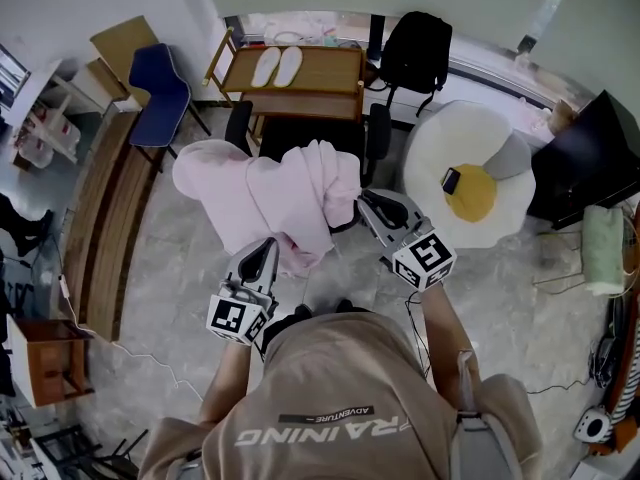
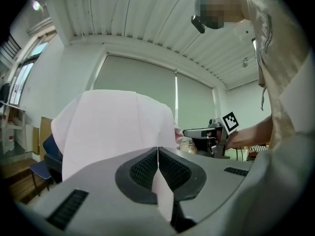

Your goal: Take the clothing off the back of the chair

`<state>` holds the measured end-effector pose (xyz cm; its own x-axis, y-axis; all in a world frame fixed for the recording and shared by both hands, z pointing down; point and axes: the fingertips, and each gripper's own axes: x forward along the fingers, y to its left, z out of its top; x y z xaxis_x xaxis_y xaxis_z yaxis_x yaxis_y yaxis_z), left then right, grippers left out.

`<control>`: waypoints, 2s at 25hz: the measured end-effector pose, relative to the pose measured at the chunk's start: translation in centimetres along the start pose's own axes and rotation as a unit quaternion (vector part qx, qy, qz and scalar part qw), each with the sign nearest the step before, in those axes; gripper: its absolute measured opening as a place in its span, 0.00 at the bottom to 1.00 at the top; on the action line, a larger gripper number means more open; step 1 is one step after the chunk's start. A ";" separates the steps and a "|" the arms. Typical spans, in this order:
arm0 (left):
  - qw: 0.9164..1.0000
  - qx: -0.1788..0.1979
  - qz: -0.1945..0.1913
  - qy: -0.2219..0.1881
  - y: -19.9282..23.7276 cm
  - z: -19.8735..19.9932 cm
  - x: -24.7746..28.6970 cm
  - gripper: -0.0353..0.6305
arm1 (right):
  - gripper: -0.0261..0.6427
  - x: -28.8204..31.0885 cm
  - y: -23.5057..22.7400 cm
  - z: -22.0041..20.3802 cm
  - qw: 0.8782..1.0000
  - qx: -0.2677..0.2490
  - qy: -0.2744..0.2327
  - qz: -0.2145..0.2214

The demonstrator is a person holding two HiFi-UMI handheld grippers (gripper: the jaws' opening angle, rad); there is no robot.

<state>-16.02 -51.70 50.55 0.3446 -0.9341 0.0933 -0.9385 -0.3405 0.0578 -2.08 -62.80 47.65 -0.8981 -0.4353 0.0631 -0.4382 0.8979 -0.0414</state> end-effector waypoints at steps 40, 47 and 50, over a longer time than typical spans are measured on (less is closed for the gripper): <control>1.000 -0.002 0.011 0.013 3.5 0.1 -1.8 0.08 | 0.11 4.9 3.3 1.2 0.997 -0.011 0.013 0.076; 1.000 0.000 -0.003 0.014 3.4 0.1 -2.7 0.08 | 0.11 3.9 4.2 2.2 0.998 -0.004 -0.003 0.058; 1.000 0.000 -0.005 0.009 3.5 0.3 -3.1 0.08 | 0.11 3.3 4.7 2.7 0.999 -0.009 -0.005 0.051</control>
<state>-20.35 -49.99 50.14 0.3537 -0.9288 0.1103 -0.9352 -0.3493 0.0578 -7.25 -60.16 45.02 -0.9381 -0.3428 0.0493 -0.3444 0.9384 -0.0286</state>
